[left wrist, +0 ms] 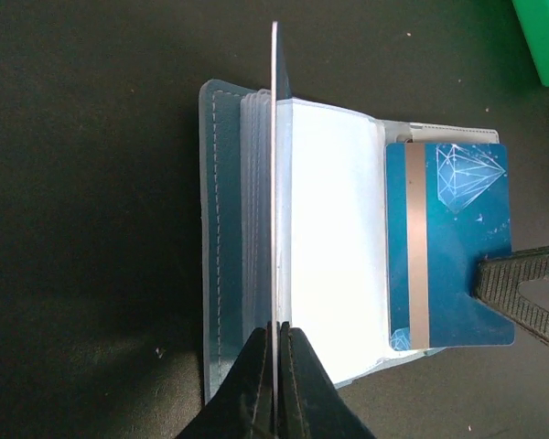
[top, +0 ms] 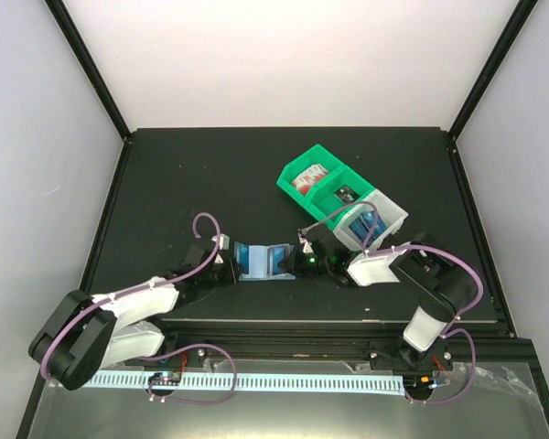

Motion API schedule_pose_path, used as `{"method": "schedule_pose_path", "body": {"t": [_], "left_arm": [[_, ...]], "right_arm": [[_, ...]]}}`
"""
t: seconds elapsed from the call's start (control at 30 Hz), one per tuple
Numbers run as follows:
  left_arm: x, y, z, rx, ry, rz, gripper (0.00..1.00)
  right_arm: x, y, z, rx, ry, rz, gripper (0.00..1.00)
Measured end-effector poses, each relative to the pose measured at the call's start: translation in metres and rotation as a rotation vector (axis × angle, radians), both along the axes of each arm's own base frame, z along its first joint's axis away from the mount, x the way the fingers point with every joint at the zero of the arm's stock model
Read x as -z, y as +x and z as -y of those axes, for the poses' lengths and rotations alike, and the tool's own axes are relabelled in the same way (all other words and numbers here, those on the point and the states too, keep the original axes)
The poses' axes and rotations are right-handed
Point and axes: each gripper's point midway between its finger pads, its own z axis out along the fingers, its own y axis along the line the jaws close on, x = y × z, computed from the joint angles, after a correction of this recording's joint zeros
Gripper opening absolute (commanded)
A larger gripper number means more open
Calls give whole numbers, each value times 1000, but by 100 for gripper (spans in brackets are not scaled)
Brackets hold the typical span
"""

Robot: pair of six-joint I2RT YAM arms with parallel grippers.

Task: Put the credit cards into the card holder
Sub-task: Insert the credit card into the card holder.

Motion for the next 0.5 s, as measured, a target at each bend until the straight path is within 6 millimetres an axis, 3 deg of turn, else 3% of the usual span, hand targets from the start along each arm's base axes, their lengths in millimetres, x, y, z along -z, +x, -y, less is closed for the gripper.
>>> {"method": "schedule_pose_path", "body": {"t": [0.5], "left_arm": [[2, -2, -5, -24, 18, -23, 2]], "right_arm": [[4, 2, -15, -21, 84, -28, 1]]}}
